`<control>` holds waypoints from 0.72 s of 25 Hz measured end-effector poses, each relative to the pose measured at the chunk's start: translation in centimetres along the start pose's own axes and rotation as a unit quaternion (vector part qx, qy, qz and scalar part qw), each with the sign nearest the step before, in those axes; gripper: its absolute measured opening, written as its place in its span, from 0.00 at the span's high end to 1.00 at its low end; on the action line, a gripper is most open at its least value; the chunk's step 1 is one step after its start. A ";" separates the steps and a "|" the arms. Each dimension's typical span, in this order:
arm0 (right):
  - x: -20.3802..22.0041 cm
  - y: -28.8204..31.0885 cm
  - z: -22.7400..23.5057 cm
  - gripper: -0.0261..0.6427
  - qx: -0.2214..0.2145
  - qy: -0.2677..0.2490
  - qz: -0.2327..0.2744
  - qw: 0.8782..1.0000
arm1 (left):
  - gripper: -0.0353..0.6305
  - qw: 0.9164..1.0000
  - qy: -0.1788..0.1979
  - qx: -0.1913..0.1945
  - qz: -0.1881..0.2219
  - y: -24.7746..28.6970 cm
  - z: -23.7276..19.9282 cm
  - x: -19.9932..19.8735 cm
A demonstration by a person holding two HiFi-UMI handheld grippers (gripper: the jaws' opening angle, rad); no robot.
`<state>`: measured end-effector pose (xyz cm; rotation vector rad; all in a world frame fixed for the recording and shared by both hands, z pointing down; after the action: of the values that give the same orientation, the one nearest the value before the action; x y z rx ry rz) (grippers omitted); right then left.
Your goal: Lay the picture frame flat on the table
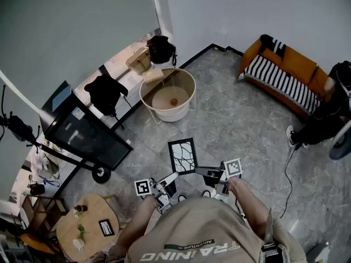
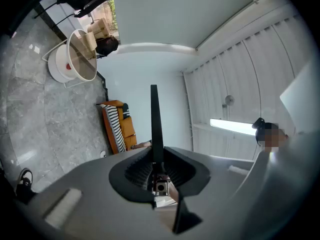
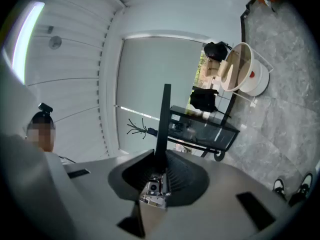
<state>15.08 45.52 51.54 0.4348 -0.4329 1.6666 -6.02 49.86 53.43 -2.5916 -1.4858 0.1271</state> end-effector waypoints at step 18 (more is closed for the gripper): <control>-0.8 3.4 0.9 0.86 -0.008 0.012 0.007 1.000 | 0.84 0.999 -0.031 0.004 -0.007 -1.3 0.1 -2.6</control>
<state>11.88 43.87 51.78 0.4005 -0.4324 1.6784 -8.48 48.29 53.57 -2.5933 -1.5199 0.2146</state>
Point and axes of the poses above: the fingertips, and each gripper's own axes: y forward along the fingers, z to its right, x out of its underside, the point moved 7 cm from there along -y, backward along the fingers, and after that the axes turned 11 degrees about -y, right-handed, at the moved point
